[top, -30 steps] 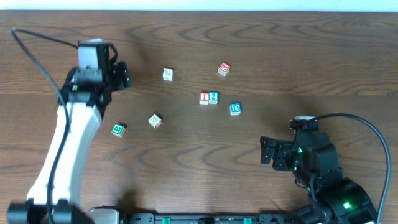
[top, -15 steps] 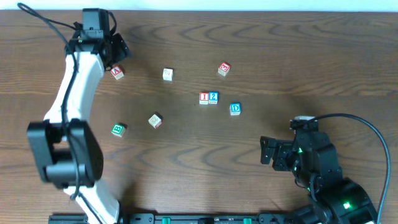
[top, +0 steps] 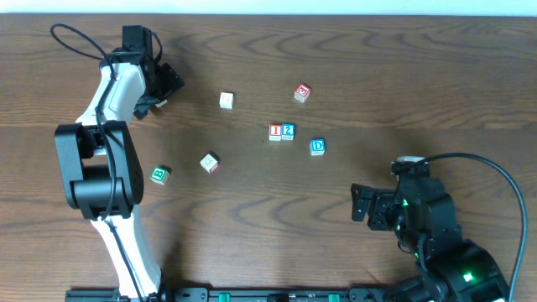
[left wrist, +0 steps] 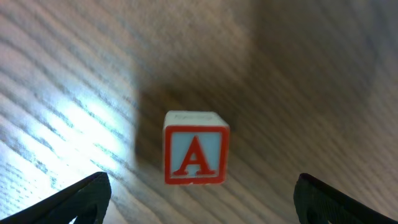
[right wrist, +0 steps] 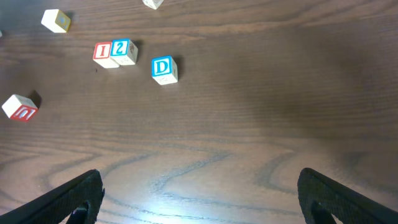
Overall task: Spell out Ai2
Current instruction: 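Reach the left gripper forward to the red 'A' block, then lower the left gripper over the red 'A' block and close on it, then lift and carry the red 'A' block toward the red 'I' block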
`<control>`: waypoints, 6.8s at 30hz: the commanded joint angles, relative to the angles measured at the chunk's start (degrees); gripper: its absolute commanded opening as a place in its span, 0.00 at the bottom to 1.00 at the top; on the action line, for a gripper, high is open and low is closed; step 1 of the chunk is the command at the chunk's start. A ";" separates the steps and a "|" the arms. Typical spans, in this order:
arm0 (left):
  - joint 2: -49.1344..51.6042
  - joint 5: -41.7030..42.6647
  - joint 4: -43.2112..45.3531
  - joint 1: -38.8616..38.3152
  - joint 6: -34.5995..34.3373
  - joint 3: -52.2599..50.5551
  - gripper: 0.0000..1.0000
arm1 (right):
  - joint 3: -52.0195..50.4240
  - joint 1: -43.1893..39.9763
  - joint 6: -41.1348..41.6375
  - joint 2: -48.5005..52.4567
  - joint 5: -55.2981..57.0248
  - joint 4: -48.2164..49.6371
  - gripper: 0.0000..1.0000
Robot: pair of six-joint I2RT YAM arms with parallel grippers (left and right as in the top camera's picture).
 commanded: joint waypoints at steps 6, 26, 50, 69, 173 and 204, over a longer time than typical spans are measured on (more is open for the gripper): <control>0.39 1.64 0.46 0.02 -2.47 1.38 0.95 | -0.20 -0.48 0.09 -0.24 -0.02 0.09 0.99; 0.39 1.18 1.60 0.20 -2.23 1.36 0.95 | -0.20 -0.48 0.09 -0.24 -0.04 0.09 0.99; 0.42 -1.57 -0.07 0.20 -2.29 1.29 0.66 | -0.20 -0.48 0.09 -0.24 -0.02 0.09 0.99; 0.61 -3.52 -0.74 0.37 -2.93 0.85 0.63 | -0.20 -0.48 0.09 -0.24 -0.02 0.09 0.99; -10.86 -0.52 -1.62 -3.19 4.68 3.65 0.06 | -0.20 -0.48 0.09 -0.24 -0.02 0.09 0.99; -2.47 0.02 -6.88 -29.46 15.56 2.69 0.06 | -0.20 -0.48 0.09 -0.26 -0.04 0.09 0.99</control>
